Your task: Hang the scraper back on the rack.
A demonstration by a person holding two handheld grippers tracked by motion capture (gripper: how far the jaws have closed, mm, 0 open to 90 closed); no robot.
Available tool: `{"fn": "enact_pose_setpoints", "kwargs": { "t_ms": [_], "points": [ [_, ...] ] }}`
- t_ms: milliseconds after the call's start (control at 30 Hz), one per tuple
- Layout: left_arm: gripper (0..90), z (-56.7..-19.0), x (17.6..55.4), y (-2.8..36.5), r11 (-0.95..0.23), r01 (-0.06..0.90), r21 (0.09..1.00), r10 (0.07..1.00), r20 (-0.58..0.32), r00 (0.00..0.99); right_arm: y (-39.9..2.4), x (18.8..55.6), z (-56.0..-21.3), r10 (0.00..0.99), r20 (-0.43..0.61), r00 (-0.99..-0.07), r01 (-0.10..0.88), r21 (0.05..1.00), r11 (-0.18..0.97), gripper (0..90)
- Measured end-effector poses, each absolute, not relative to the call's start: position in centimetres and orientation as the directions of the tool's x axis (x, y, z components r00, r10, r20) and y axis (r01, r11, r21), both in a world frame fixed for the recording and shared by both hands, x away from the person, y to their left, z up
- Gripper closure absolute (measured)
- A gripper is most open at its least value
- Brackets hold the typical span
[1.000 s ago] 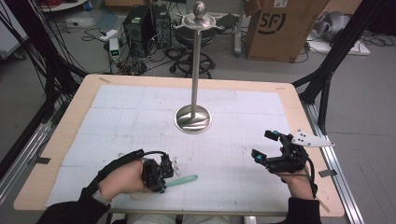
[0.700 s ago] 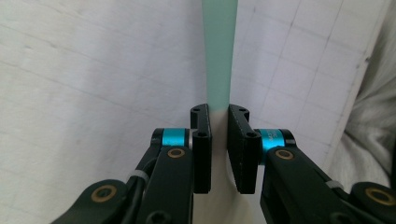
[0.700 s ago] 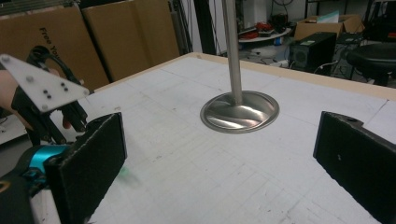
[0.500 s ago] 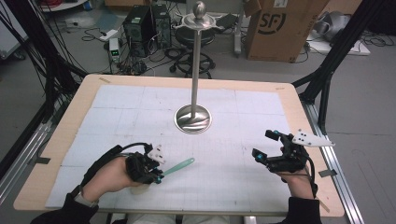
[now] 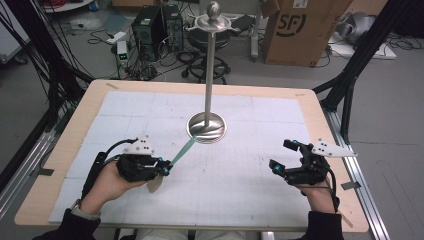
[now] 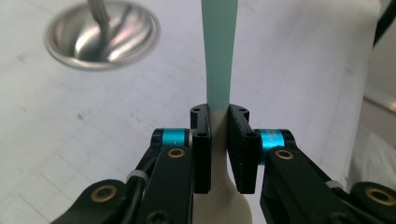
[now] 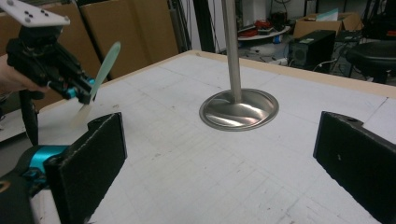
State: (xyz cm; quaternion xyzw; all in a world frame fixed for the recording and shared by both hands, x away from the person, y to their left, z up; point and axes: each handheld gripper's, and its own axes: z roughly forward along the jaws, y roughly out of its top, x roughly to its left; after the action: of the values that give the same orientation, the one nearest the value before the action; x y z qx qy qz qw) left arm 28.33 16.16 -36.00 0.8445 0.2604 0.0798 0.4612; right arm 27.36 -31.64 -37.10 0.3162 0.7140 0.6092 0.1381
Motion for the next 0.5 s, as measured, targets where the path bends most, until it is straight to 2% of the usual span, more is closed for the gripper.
{"fn": "enact_pose_setpoints", "kwargs": {
  "t_ms": [133, 267, 500],
  "points": [
    [80.5, -35.4, 29.4, 16.7, -0.352, 0.365, 0.862, 0.526, -0.140, 0.839, -31.7, 27.3, -37.1, 0.620, 0.184, -0.763, 0.278, 0.959, 0.057, 1.6],
    [80.4, -34.9, 30.5, 16.7, -0.350, 0.376, 0.858, 0.557, -0.132, 0.820, -31.7, 27.3, -37.0, 0.619, 0.187, -0.763, 0.279, 0.959, 0.054, 1.6],
    [80.5, -33.5, 32.2, 17.2, -0.304, 0.354, 0.885, 0.554, -0.138, 0.821, -31.9, 27.2, -37.0, 0.620, 0.190, -0.761, 0.278, 0.960, 0.047, 1.6]
  ]
}}
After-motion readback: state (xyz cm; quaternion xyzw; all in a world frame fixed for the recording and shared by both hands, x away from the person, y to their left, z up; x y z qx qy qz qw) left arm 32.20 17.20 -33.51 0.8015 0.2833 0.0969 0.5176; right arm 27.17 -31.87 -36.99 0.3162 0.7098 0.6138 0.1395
